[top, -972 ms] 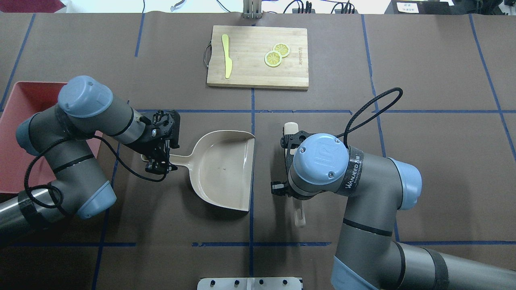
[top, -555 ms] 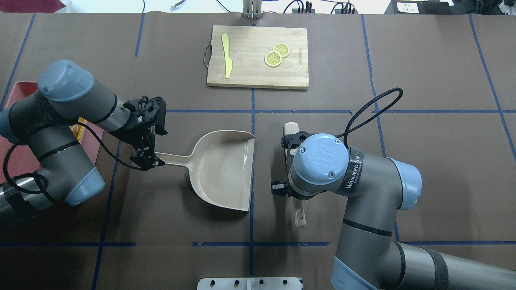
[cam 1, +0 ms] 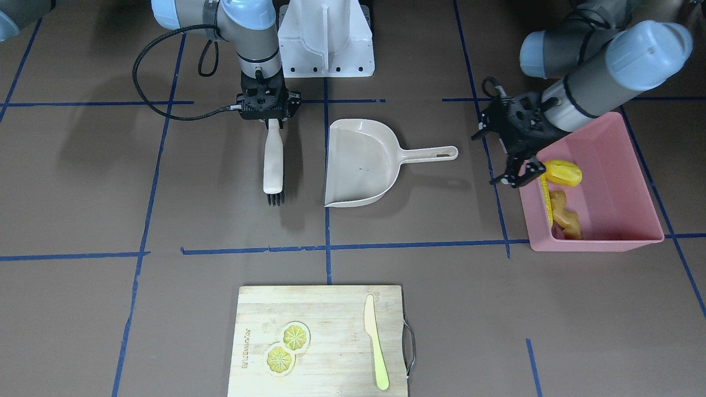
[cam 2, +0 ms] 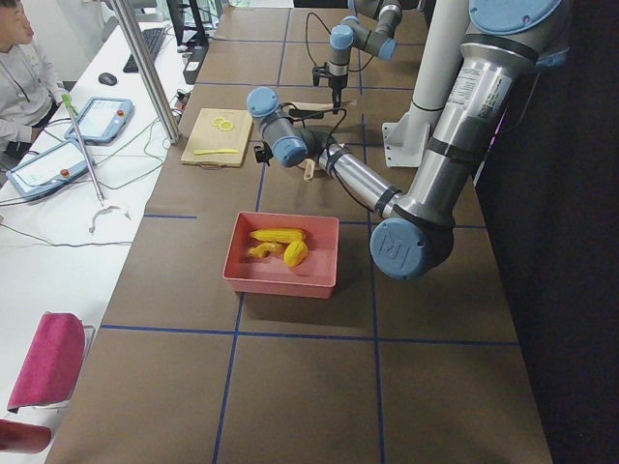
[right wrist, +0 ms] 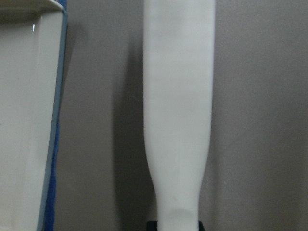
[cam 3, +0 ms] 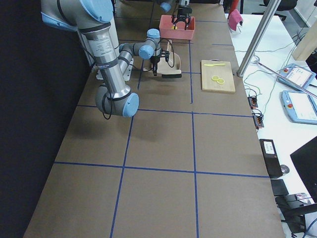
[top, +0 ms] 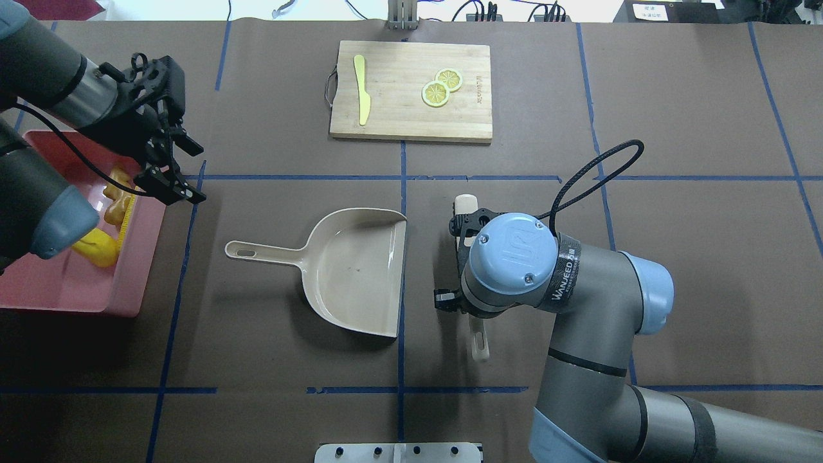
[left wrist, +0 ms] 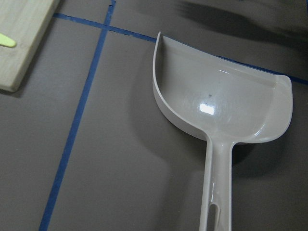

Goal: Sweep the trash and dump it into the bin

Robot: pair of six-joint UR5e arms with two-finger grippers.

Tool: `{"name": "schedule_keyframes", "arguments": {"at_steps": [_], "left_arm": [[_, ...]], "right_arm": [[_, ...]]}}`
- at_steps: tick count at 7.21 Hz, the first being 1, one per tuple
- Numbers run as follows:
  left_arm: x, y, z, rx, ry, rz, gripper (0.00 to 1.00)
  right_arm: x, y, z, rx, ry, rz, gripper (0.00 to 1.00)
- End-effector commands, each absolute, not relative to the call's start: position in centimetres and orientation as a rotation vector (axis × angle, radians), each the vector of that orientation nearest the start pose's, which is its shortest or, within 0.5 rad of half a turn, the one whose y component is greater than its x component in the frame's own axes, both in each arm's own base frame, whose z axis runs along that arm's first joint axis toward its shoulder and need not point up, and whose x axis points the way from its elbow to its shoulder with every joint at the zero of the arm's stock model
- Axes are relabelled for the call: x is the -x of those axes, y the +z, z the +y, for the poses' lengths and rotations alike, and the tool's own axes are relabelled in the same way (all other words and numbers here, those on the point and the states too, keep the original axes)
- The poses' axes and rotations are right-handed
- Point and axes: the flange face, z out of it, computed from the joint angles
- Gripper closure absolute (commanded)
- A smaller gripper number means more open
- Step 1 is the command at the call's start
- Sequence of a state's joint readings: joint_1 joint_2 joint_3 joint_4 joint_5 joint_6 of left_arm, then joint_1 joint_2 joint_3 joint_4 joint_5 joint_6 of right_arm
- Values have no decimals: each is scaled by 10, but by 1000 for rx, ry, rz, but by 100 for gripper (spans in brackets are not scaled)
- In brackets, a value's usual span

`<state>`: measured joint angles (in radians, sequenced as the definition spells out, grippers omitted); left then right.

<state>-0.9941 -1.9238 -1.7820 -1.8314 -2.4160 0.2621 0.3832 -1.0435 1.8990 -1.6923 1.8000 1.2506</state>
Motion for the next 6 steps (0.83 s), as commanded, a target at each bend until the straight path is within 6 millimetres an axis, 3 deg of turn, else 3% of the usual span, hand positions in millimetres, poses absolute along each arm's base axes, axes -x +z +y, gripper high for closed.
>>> {"name": "schedule_keyframes", "arguments": {"at_steps": [1,3,4,5,6], "left_arm": [[-228,352,-560,-617,947,794,0],[-178,385,-579,-549,827,672,1],[-127,414,-587,-468,716,652,0],[-75,462,-582,-325,590,638,0],[-35,493,-577,-246,496,637,0]], "right_arm": [[524,240,-332,-49,-29,-757,100],[525,245,-332,-48,-31,-750,100],[524,246,-333,-48,-30,-749,100],[524,244,-334,-49,-29,-751,100],[523,244,-335,-50,-26,-751,100]]}}
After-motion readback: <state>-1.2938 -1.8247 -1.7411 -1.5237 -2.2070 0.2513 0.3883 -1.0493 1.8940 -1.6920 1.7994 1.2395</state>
